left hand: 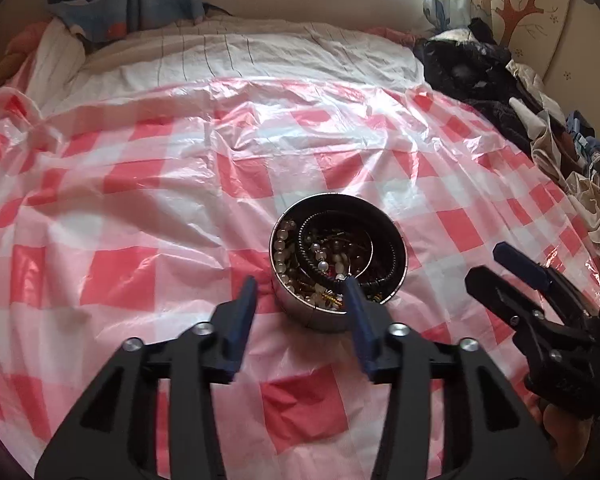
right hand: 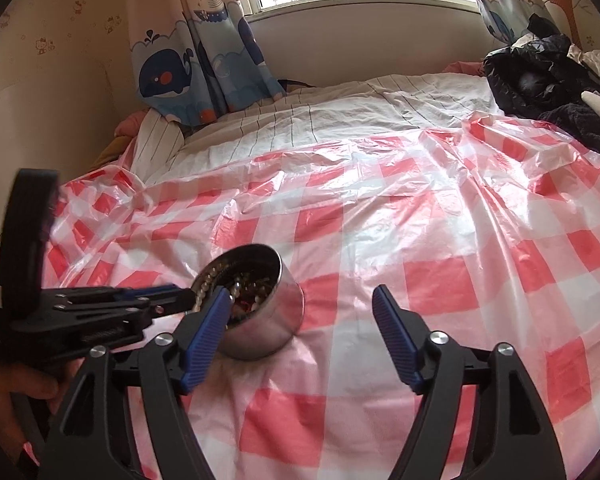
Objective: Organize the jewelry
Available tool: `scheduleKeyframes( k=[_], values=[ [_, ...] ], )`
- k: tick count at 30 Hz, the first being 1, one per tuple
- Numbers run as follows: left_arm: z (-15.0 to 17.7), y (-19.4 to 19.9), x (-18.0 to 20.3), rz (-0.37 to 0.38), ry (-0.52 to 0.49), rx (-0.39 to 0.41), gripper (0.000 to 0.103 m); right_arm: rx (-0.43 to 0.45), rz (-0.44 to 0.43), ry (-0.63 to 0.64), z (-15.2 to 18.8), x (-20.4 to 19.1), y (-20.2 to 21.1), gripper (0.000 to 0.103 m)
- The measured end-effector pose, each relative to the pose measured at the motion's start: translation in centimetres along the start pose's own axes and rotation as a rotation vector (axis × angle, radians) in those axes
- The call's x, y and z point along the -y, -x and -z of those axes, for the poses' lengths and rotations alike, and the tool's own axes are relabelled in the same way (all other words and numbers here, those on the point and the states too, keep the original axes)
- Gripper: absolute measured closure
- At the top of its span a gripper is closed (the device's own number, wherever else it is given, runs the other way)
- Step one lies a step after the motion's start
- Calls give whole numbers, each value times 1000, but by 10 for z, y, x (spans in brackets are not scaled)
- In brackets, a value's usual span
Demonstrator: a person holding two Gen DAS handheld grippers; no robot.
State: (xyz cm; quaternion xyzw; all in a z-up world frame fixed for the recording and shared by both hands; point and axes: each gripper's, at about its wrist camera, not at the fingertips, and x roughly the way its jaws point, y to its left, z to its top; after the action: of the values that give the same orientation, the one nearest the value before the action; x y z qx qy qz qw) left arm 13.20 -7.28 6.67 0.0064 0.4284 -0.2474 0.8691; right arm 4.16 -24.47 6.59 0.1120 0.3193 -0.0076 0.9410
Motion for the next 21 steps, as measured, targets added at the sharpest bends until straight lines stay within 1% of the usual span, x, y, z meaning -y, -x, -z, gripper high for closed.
scheduleKeyframes(
  k=[1, 3, 5, 7, 8, 10, 11, 13, 16, 18, 21],
  values=[
    [9, 13, -1, -8, 16, 30, 45, -8, 1, 0, 4, 1, 3, 30],
    [27, 28, -3, -28, 53, 50, 29, -27, 8, -2, 13, 3, 9, 28],
    [47, 39, -7, -60, 102, 71, 24, -48, 24, -5, 23, 5, 16, 24],
    [69, 44, -11, -88, 142, 67, 21, -73, 47, -1, 33, 6, 22, 19],
    [79, 45, -11, -106, 154, 61, 17, -89, 61, 4, 40, 6, 25, 16],
    [100, 45, -11, -155, 170, 51, 15, -125, 74, 15, 54, 5, 30, 12],
    [109, 44, -11, -171, 173, 46, 14, -136, 82, 29, 59, 1, 30, 8],
    [124, 44, -11, -188, 166, 39, 12, -178, 100, 74, 71, -8, 27, 8],
    [140, 50, -9, -196, 155, 59, 8, -254, 111, 113, 92, -16, 20, 7],
    [145, 52, -9, -202, 145, 60, 8, -247, 132, 148, 100, -23, 23, 7],
    [150, 56, -13, -192, 159, 83, 8, -231, 115, 132, 108, -22, 31, 7]
  ],
)
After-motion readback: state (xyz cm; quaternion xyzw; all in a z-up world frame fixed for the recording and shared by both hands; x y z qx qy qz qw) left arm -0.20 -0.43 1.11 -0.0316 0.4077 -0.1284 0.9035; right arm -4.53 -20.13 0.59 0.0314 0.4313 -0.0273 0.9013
